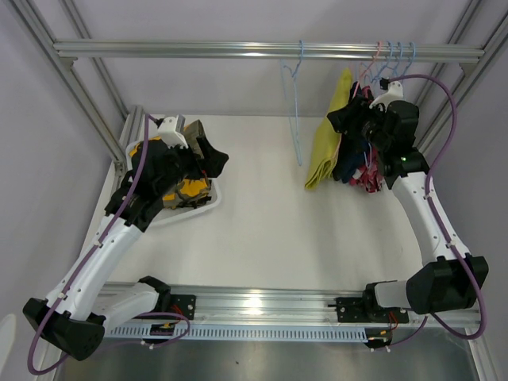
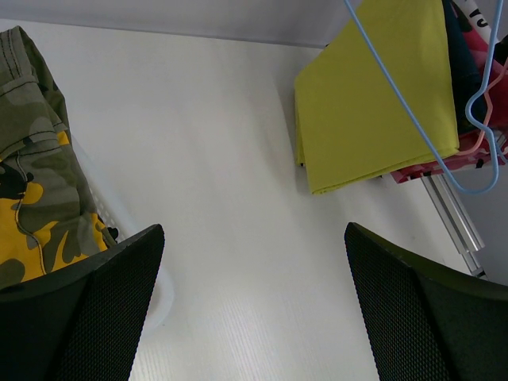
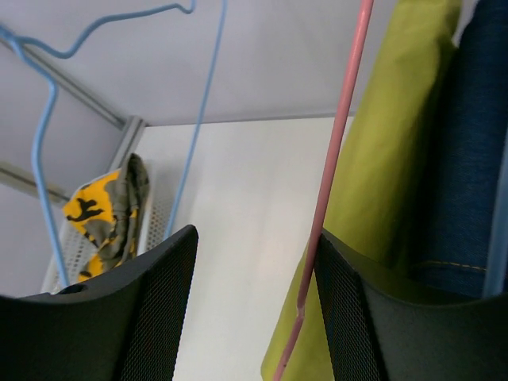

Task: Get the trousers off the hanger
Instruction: Pick up the hanger from the clothesline.

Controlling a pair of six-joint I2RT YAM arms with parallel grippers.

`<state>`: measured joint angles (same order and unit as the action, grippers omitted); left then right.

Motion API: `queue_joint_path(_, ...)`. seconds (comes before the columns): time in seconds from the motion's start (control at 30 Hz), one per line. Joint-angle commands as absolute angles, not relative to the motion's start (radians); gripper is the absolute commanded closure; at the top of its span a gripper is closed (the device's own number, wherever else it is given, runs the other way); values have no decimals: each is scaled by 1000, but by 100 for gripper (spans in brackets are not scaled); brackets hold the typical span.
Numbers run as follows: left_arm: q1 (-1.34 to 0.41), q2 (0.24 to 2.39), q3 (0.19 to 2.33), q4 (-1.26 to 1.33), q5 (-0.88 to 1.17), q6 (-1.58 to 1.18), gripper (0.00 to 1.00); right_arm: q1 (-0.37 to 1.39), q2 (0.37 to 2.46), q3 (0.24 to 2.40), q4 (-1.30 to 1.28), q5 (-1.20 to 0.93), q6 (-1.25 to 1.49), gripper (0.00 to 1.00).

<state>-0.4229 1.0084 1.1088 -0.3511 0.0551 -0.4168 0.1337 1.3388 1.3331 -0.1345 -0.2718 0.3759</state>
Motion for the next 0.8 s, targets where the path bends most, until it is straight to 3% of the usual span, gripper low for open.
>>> queue_joint_path(0.0,-414,996,1114,-328,48,-399,1,135,1324,1332,-12,-397,440,37)
queue_joint_path(0.77,-414,992,1114,-330,43,-394,0,129,1384,1183,226,-489,531,47)
